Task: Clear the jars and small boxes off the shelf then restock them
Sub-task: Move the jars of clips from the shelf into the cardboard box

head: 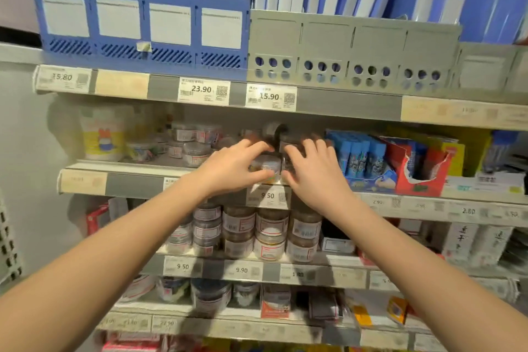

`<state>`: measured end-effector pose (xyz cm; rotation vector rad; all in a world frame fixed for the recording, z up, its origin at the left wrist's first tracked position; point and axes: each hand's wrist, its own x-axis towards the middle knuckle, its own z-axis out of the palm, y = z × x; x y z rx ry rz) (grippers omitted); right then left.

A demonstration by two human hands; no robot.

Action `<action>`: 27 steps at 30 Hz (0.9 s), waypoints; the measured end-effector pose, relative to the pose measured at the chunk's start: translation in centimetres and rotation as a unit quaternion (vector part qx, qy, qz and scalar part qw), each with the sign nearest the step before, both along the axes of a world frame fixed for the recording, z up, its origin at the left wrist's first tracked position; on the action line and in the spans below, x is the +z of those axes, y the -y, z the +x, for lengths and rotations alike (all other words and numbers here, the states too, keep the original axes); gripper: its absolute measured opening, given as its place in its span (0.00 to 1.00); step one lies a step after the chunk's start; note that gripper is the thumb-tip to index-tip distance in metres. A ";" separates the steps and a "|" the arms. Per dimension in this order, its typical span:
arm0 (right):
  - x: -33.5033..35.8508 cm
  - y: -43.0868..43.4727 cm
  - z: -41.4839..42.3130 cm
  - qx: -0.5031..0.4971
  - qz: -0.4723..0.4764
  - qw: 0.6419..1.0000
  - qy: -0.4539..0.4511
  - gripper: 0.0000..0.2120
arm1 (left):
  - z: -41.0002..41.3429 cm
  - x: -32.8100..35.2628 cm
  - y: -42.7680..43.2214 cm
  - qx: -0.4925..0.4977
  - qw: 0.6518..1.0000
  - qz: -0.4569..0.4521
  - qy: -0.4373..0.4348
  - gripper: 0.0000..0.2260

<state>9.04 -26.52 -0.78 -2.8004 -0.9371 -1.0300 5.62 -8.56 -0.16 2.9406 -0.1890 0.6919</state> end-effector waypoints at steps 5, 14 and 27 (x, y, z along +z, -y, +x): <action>-0.1 -0.5 0.7 -0.013 -0.026 0.999 -0.021 0.21 | 1.6 -0.3 -0.1 0.007 0.999 0.034 0.018 0.29; 0.2 -1.1 0.7 -0.018 -0.053 0.998 -0.037 0.19 | 1.2 -0.2 0.3 -0.011 0.999 0.036 -0.030 0.23; -0.6 -0.9 0.2 0.064 0.024 0.992 0.106 0.17 | -0.8 -0.2 -0.3 -0.002 0.992 -0.010 0.127 0.23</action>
